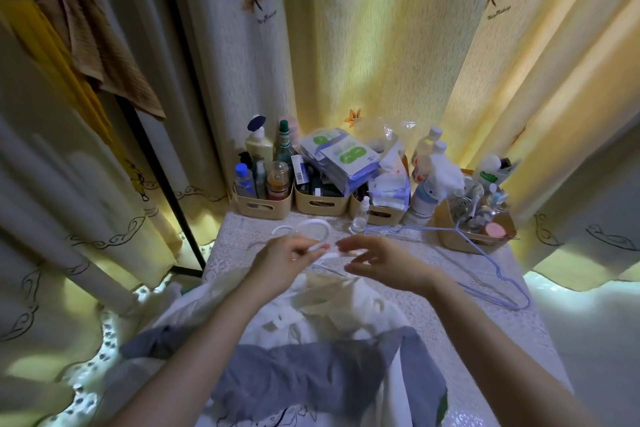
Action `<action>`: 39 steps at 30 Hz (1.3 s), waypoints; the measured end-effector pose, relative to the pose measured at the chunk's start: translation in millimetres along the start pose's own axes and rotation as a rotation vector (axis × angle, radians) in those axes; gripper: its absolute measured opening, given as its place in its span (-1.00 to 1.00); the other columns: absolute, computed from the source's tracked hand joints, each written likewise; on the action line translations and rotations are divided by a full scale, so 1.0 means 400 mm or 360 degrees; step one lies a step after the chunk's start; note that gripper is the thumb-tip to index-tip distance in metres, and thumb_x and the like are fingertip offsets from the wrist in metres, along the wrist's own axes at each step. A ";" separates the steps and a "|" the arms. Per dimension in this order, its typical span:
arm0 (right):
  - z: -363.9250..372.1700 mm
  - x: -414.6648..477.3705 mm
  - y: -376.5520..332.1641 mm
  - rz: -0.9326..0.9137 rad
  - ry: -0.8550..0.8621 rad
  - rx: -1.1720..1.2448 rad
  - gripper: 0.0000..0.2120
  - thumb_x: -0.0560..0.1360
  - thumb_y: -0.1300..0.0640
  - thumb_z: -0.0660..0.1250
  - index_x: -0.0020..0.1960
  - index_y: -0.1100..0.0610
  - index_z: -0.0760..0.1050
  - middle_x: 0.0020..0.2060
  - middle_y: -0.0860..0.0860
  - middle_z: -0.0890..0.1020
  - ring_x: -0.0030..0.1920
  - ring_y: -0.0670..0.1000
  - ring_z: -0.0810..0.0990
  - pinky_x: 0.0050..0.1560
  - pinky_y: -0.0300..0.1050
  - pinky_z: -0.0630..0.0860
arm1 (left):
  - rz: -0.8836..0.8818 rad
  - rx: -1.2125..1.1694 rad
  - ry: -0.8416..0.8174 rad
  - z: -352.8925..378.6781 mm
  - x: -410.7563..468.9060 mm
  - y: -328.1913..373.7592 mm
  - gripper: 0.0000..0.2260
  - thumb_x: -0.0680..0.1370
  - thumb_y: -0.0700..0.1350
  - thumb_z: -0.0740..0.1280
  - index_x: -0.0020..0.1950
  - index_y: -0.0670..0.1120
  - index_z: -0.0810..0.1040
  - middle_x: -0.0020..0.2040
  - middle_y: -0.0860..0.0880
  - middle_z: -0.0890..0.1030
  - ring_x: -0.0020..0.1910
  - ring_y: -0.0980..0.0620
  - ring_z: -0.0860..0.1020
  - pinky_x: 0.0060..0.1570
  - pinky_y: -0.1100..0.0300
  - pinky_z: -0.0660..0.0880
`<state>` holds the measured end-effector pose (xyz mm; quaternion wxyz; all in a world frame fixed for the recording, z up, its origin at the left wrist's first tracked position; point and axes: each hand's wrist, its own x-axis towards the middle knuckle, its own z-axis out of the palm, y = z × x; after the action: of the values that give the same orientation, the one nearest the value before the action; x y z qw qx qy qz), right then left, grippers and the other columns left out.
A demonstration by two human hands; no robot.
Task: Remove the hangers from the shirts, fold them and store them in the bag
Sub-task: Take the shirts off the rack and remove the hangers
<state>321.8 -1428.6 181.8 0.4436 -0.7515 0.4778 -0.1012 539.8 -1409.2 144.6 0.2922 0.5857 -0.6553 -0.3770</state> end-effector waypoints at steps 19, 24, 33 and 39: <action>-0.277 -0.081 0.478 0.1084 0.0729 -0.0595 -0.73 0.58 -0.01 0.22 0.20 0.07 0.54 -0.10 0.09 0.60 -0.10 0.11 0.57 -0.21 -0.11 0.36 | -0.0255 0.0409 -0.0054 -0.045 -0.039 -0.209 -0.81 0.49 -0.26 0.40 0.10 -0.17 0.57 0.04 -0.09 0.57 0.12 -0.05 0.54 0.05 0.27 0.38; -0.264 -0.017 0.538 0.1206 0.0508 -0.0511 -0.79 0.56 0.00 0.28 0.04 0.13 0.55 -0.17 0.15 0.56 -0.17 0.08 0.51 -0.15 -0.06 0.46 | -0.0213 0.0401 0.0079 -0.056 -0.036 -0.208 -0.79 0.46 -0.34 0.39 0.07 -0.15 0.58 0.02 -0.07 0.50 0.06 -0.04 0.53 -0.03 0.28 0.38; -0.240 0.061 0.539 0.1267 0.0781 -0.0352 -0.65 0.61 0.10 0.17 0.11 0.37 0.55 0.06 0.33 0.59 0.00 0.24 0.52 -0.10 -0.05 0.34 | -0.0411 0.0467 0.0191 -0.068 -0.050 -0.246 -0.61 0.46 -0.26 0.41 0.27 -0.21 0.46 0.21 -0.17 0.52 0.22 -0.16 0.47 0.22 0.02 0.39; -0.202 0.050 0.516 0.1212 0.1347 0.0069 -0.70 0.55 0.14 0.29 0.04 0.41 0.55 0.00 0.38 0.57 0.06 0.33 0.52 0.07 0.08 0.42 | -0.0565 0.0284 0.0248 -0.073 -0.041 -0.243 -0.67 0.47 -0.25 0.41 0.23 -0.19 0.52 0.07 -0.16 0.60 0.10 -0.17 0.56 0.08 0.11 0.47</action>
<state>155.9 -1521.7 66.3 0.2340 -0.4109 0.8489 -0.2363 619.5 -1400.1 80.0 0.2178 0.7430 -0.5480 -0.3165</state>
